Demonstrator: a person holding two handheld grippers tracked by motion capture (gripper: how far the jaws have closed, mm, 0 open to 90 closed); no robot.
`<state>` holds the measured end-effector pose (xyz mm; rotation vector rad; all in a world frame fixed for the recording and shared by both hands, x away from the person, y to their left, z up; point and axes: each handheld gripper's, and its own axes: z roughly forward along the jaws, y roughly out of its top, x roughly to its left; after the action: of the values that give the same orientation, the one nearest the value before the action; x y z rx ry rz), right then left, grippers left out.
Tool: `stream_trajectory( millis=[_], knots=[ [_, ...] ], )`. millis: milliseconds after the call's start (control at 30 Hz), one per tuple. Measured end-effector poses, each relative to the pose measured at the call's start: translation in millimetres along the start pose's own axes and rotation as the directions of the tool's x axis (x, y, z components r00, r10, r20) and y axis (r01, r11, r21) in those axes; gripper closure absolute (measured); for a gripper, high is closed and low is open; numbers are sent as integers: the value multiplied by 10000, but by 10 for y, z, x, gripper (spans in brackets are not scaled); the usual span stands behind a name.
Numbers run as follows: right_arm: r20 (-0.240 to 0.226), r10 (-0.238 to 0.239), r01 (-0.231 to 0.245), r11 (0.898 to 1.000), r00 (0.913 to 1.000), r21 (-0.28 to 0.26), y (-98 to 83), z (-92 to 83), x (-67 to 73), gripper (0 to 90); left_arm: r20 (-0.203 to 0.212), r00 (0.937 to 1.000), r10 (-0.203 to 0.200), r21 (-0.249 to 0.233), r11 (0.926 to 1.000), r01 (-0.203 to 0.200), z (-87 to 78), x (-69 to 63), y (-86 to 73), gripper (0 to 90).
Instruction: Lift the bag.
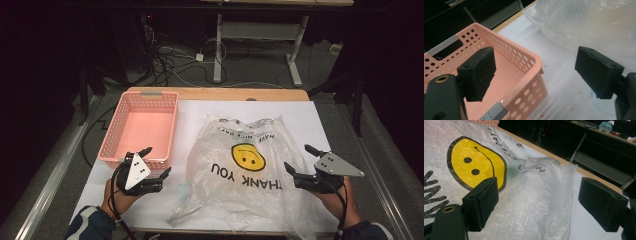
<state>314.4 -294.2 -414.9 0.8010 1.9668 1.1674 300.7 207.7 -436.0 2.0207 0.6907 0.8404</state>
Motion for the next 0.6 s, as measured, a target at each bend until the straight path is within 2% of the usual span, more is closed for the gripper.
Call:
stream_trajectory(
  millis=[600],
  knots=[
    [15, -143, 143, 9999, 9999, -16, -7, 12, -5, 177, 154, 9999, 40, -65, 10000, -39, 30, -1, 30, 167]
  ],
)
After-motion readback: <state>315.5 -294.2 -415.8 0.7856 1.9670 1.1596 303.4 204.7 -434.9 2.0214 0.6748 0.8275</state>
